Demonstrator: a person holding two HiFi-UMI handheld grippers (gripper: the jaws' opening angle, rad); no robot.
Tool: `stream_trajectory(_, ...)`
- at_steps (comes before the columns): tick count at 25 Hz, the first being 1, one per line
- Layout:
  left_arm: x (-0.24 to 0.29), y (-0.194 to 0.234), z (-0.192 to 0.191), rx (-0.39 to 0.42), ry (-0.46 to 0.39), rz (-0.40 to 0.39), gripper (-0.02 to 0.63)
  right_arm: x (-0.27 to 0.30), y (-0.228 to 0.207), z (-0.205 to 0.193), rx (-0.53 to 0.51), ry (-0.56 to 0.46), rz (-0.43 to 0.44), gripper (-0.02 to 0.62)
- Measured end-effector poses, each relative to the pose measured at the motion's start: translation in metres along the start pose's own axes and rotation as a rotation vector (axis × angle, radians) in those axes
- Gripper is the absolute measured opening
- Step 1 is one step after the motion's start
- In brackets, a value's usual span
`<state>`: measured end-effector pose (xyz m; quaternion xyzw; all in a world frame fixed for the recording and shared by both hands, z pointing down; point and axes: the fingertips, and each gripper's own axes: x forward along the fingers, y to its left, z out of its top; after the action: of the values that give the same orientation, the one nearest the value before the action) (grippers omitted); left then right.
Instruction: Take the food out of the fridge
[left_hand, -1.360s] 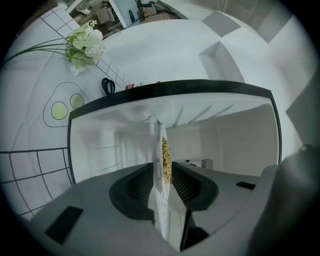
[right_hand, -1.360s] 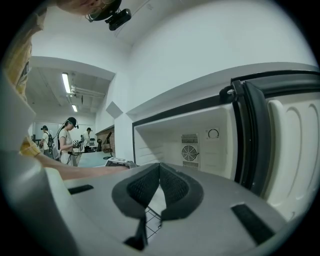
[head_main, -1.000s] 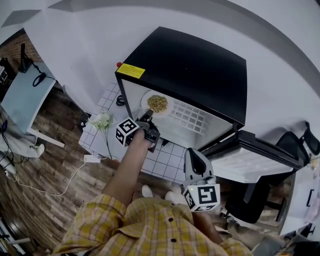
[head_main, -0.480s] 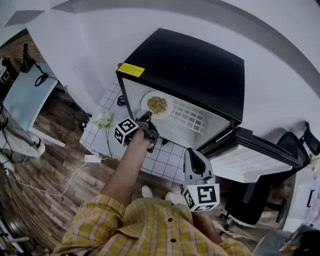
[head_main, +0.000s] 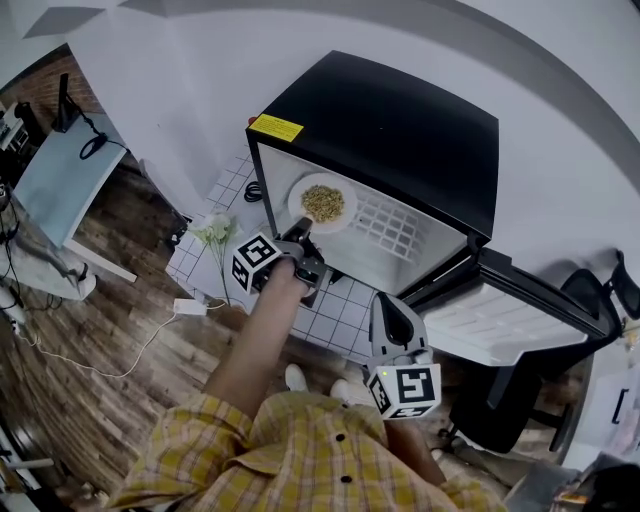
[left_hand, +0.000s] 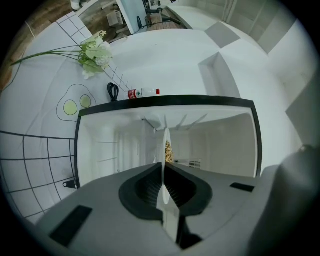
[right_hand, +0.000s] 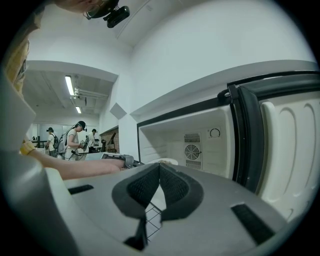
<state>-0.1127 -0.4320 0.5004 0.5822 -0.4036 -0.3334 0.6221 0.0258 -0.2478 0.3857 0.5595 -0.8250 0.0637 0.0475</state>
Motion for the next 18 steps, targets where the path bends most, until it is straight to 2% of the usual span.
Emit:
stream_trajectory(13, -0.063, -0.037, -0.037, -0.010, -0.030, -0.031, 0.018, -0.002, 0.008, 0.000, -0.002, -0.005, 0.029, 0.006)
stream_trajectory(18, -0.090, -0.052, -0.046, 0.011, -0.050, -0.049, 0.018, -0.004, 0.009, 0.001, 0.002, -0.012, 0.039, 0.006)
